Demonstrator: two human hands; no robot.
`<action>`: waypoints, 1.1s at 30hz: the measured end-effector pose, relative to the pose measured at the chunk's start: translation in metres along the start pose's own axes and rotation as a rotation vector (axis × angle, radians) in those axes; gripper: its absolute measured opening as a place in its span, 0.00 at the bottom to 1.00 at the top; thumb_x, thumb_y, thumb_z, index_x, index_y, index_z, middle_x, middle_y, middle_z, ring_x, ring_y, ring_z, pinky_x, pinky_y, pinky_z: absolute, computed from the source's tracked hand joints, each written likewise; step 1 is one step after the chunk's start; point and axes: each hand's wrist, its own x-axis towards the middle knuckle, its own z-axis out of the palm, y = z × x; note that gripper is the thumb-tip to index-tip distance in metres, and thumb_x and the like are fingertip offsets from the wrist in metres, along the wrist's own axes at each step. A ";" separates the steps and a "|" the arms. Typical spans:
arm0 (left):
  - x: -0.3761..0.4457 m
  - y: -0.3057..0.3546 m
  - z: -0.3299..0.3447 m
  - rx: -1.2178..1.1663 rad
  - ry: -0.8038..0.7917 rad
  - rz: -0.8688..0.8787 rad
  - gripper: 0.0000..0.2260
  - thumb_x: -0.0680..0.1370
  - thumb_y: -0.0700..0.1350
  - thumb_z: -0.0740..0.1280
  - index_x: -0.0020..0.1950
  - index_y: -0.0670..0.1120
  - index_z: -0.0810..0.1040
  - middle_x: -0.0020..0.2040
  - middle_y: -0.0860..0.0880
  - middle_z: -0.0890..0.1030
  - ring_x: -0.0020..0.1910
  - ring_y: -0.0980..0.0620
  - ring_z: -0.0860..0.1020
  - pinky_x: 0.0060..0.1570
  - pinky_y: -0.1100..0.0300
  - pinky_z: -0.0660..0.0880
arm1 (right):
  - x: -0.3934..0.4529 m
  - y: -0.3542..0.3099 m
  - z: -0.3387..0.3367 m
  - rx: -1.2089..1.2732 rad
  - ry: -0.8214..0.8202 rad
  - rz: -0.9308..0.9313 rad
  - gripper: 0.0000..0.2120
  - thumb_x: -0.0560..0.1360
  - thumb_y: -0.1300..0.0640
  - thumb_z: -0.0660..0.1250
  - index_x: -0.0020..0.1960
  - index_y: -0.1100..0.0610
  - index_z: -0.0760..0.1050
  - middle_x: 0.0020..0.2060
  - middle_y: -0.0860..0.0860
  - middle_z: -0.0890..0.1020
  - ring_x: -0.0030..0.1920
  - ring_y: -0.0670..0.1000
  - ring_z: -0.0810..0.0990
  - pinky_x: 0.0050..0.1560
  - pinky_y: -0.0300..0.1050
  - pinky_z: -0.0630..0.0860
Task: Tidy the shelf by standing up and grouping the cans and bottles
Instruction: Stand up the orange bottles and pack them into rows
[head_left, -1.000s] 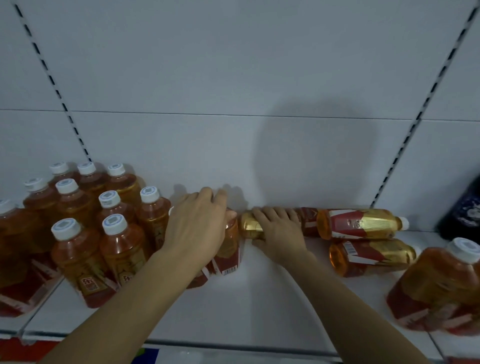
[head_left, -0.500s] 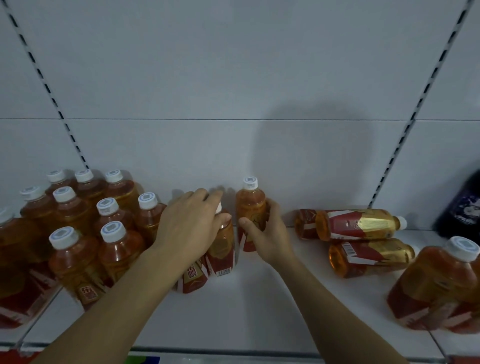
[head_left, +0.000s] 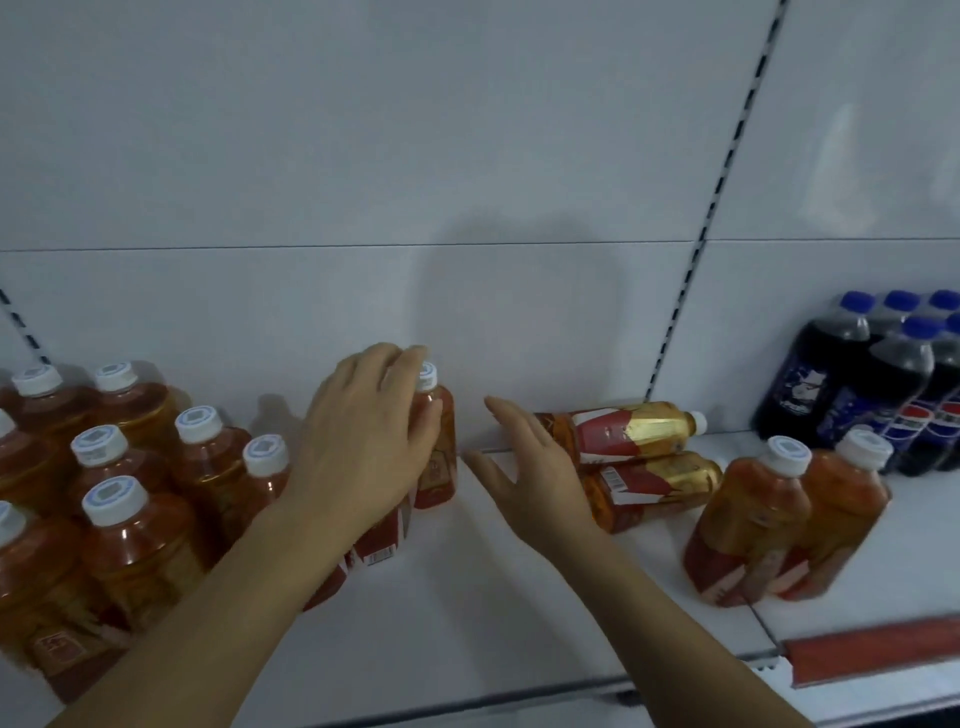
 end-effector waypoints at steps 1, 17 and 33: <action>0.004 0.010 0.006 -0.063 0.010 0.022 0.22 0.83 0.52 0.66 0.76 0.46 0.72 0.70 0.45 0.77 0.69 0.43 0.75 0.64 0.45 0.76 | -0.006 0.003 -0.013 -0.045 0.057 -0.033 0.31 0.82 0.41 0.68 0.82 0.51 0.67 0.78 0.47 0.73 0.76 0.48 0.72 0.73 0.43 0.72; 0.084 0.137 0.167 -0.177 -0.570 0.287 0.38 0.80 0.67 0.65 0.84 0.52 0.57 0.81 0.47 0.67 0.76 0.41 0.69 0.73 0.45 0.69 | -0.074 0.024 -0.156 -0.815 0.271 0.057 0.28 0.85 0.37 0.58 0.75 0.54 0.75 0.77 0.56 0.75 0.82 0.60 0.66 0.84 0.61 0.59; -0.004 0.092 0.136 -0.814 -0.093 -0.145 0.28 0.79 0.57 0.74 0.74 0.54 0.68 0.65 0.56 0.73 0.60 0.59 0.76 0.55 0.67 0.74 | -0.007 0.018 -0.195 -0.723 -0.113 0.091 0.31 0.85 0.34 0.56 0.83 0.49 0.66 0.77 0.49 0.75 0.80 0.54 0.66 0.81 0.53 0.61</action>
